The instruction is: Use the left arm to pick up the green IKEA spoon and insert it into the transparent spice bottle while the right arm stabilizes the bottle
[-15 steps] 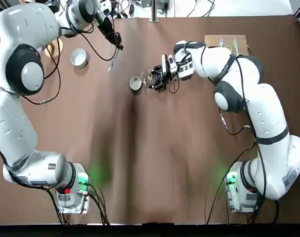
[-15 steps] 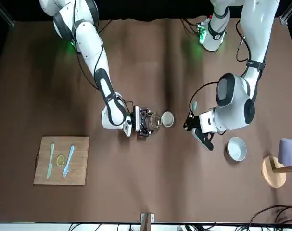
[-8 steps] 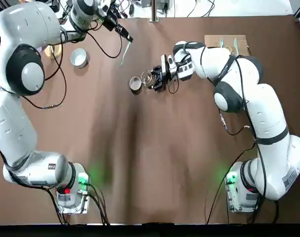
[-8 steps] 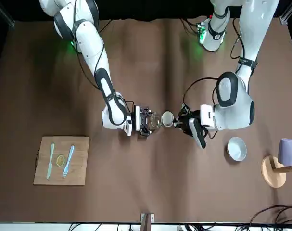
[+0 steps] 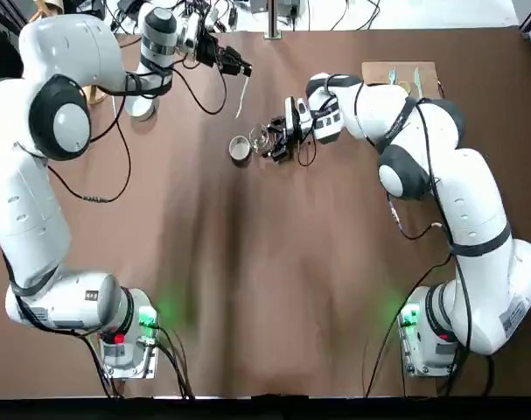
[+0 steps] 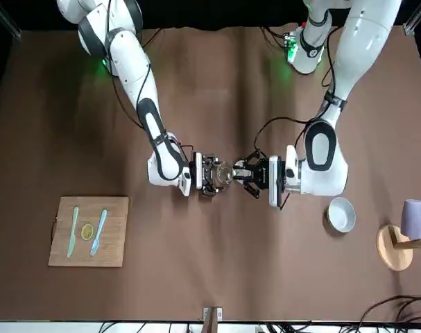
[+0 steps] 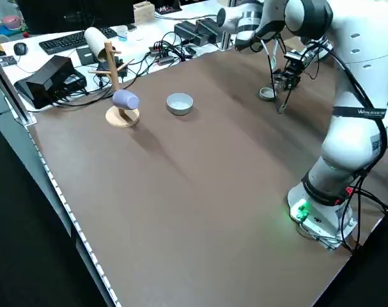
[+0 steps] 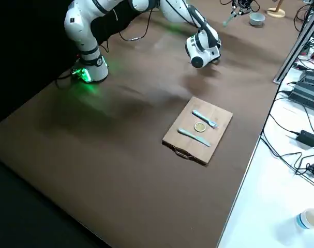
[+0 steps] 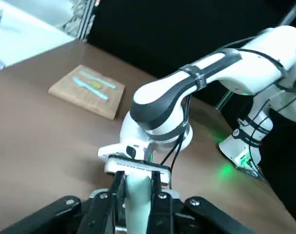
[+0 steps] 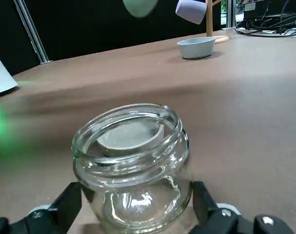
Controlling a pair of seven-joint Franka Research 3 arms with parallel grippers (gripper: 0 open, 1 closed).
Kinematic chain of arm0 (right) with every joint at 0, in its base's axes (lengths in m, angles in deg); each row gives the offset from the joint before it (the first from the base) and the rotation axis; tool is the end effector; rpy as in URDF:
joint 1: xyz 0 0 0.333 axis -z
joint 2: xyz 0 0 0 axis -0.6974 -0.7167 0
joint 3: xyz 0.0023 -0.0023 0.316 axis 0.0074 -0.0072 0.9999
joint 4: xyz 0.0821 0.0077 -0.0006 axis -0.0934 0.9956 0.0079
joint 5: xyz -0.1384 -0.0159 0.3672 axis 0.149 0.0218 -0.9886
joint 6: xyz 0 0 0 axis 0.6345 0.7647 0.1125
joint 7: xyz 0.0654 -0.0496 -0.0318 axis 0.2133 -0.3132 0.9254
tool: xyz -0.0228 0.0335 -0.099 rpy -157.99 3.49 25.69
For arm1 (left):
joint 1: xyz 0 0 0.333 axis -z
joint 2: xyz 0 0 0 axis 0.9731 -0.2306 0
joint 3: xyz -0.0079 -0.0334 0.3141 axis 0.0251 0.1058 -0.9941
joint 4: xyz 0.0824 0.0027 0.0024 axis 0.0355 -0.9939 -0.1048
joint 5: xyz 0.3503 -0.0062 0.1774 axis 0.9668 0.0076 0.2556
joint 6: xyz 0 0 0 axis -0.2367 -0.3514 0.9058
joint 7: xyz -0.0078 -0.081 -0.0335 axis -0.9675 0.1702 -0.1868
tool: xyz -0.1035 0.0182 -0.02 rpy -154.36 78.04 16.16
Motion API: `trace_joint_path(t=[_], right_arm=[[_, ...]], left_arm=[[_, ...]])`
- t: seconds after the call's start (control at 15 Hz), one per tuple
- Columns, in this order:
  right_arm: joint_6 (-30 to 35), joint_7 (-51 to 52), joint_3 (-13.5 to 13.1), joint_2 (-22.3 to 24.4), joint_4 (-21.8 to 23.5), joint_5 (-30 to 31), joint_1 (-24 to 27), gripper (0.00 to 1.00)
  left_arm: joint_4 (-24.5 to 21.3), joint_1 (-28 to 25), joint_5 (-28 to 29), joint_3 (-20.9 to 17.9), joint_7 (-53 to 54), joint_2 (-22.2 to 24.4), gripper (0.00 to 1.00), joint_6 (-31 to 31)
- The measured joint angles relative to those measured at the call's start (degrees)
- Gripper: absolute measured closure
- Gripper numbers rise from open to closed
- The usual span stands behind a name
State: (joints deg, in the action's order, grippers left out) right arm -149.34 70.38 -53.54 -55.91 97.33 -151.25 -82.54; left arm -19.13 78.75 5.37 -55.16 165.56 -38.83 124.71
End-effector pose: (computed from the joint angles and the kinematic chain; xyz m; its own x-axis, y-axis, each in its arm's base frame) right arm 0.5363 0.4247 0.0707 0.1262 0.3534 0.9269 0.9897 0.0185 -0.1419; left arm 0.6203 -0.2768 0.3162 0.4266 -0.3663 0.8270 -0.8882 0.0026 0.4594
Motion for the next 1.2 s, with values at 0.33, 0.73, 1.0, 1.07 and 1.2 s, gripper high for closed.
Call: trace_joint_path(t=[0.33, 0.73, 1.0, 1.07, 1.2], right_arm=[[-0.01, -0.04, -0.01, -0.01, 0.00, -0.05, -0.01, 0.00], [-0.01, -0.05, -0.02, -0.02, 0.00, -0.08, -0.02, 0.00], [-0.01, -0.05, -0.02, -0.02, 0.00, -0.10, -0.02, 0.00], [-0.01, -0.06, -0.02, -0.02, 0.00, -0.10, -0.02, 0.00], [-0.01, -0.07, -0.02, -0.02, 0.00, -0.11, -0.02, 0.00]], left_arm=[[3.18, 0.10, -6.93, 1.95, 19.00, -5.55, 0.75, -1.56], [3.57, 0.13, -12.49, 3.89, 35.19, -10.09, 0.75, -5.25], [3.70, 0.08, -12.52, 3.89, 36.09, -10.35, 0.75, -7.83], [3.47, 0.08, -12.52, 3.89, 36.08, -10.42, 0.75, -8.14], [2.58, -0.04, -12.52, 3.88, 35.99, -10.62, 0.75, -8.30]])
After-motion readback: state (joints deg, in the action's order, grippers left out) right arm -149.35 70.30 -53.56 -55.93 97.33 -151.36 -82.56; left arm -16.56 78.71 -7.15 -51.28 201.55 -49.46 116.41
